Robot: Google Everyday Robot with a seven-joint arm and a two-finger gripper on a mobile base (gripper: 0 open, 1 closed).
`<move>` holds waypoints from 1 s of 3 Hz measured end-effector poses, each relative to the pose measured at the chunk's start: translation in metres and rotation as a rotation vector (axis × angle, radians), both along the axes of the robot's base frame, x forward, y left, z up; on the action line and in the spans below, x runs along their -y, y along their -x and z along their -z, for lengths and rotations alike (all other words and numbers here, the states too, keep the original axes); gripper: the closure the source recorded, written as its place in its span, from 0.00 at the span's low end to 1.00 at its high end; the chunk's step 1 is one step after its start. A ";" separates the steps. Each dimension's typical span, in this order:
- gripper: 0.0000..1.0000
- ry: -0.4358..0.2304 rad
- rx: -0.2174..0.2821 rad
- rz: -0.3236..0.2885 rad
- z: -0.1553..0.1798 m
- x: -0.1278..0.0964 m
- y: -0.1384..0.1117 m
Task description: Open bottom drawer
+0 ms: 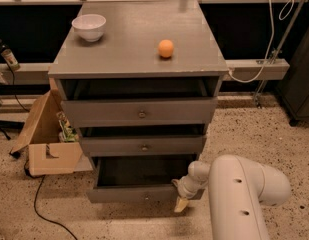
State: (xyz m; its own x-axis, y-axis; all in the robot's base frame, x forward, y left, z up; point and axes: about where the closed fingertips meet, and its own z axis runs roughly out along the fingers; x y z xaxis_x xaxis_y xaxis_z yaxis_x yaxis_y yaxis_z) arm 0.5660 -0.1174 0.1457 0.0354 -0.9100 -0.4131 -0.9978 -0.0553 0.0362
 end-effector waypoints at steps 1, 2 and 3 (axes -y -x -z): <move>0.49 0.002 0.002 0.001 -0.004 0.001 -0.001; 0.73 0.002 0.002 0.001 -0.009 0.002 -0.003; 0.96 -0.008 0.012 0.004 -0.010 0.002 0.016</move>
Offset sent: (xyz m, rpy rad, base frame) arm -0.1090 -0.0024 0.0171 0.0202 -0.0171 0.0161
